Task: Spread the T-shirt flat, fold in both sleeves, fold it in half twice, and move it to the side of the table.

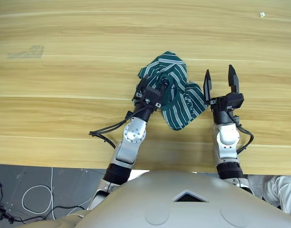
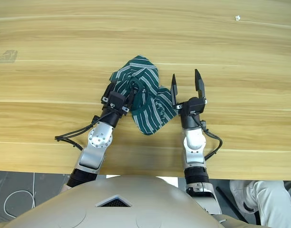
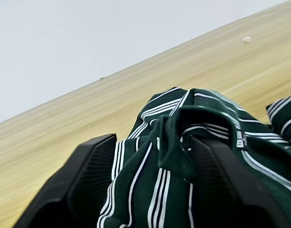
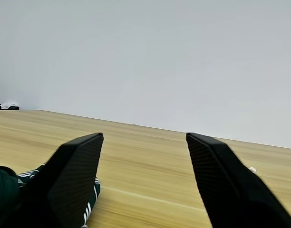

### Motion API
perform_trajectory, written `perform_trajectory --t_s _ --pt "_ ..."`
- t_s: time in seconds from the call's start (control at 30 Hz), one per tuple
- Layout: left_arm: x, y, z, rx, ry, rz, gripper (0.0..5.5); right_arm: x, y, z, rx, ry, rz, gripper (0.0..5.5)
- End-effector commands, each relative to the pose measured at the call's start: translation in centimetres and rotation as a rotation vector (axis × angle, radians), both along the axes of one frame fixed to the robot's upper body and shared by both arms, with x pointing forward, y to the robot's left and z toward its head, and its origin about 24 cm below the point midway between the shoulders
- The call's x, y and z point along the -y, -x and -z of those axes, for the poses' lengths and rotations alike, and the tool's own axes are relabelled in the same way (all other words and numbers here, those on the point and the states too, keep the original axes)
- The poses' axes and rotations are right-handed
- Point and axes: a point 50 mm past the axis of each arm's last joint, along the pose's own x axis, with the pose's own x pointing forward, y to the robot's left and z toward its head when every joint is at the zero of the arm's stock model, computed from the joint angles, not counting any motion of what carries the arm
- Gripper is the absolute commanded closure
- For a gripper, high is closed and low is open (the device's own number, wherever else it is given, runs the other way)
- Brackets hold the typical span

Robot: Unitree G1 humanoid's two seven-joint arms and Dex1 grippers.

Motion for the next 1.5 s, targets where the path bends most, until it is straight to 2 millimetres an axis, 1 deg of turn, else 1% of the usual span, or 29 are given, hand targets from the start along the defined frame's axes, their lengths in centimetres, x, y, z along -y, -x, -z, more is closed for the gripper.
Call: perform_trajectory --t_s 0.03,0.2,0.3,0.37,0.47,0.63,0.83,0.87,0.97,1.03,1.13,1.2,1.23,1.33,1.43,1.5 --pt "0.2 -0.2 0.0 -0.003 -0.010 0.020 3.31 -0.4 -0.2 0.0 0.006 -0.008 -0.011 2.24" --pt "0.2 -0.2 0.1 -0.004 -0.007 0.019 4.21 -0.6 -0.1 0.1 0.004 -0.014 -0.020 2.24" --pt "0.1 -0.2 0.5 -0.017 -0.007 0.013 4.75 -0.6 -0.1 0.1 0.004 -0.017 -0.018 2.24" --pt "0.0 -0.2 0.9 -0.029 -0.006 0.009 4.94 -0.6 -0.1 0.1 0.005 -0.018 -0.018 2.24" --pt "-0.1 -0.3 1.5 -0.046 -0.007 0.002 5.43 -0.5 -0.1 0.1 0.006 -0.018 -0.017 2.24" --pt "-0.3 -0.4 2.0 -0.054 -0.006 -0.006 5.47 -0.5 -0.1 0.0 0.009 -0.019 -0.017 2.24" --pt "-0.6 -0.3 1.3 -0.021 0.006 -0.009 5.47 -0.6 -0.1 0.0 0.010 -0.021 -0.021 2.24" --pt "-0.7 -0.3 1.1 -0.011 0.005 -0.011 5.47 -0.6 0.0 0.0 0.010 -0.020 -0.023 2.24" --pt "-1.3 -0.2 -0.4 0.047 -0.002 -0.020 5.47 -0.6 0.1 0.0 0.006 0.002 -0.041 2.24" --pt "-1.7 0.0 -2.1 0.094 0.000 -0.009 5.47 -0.6 0.6 0.0 0.004 0.038 -0.078 2.24" --pt "-2.1 0.6 -4.3 0.129 0.025 0.017 5.47 -1.1 1.6 -0.3 0.000 0.122 -0.172 2.24" --pt "-2.2 1.1 -5.2 0.114 0.074 0.046 5.47 -2.2 2.7 -0.4 -0.034 0.163 -0.278 2.24" --pt "-2.2 1.3 -5.5 0.100 0.100 0.057 5.47 -2.8 3.2 -0.5 -0.055 0.175 -0.335 2.24" --pt "-2.1 1.5 -5.8 0.065 0.128 0.088 5.47 -4.5 5.2 0.0 -0.191 0.212 -0.541 2.24" --pt "-1.6 1.7 -6.3 0.079 0.119 0.107 5.47 -5.1 6.4 0.6 -0.298 0.260 -0.664 2.24" --pt "-1.1 1.7 -6.6 0.093 0.117 0.125 5.47 -5.4 6.9 0.7 -0.359 0.267 -0.711 2.24"
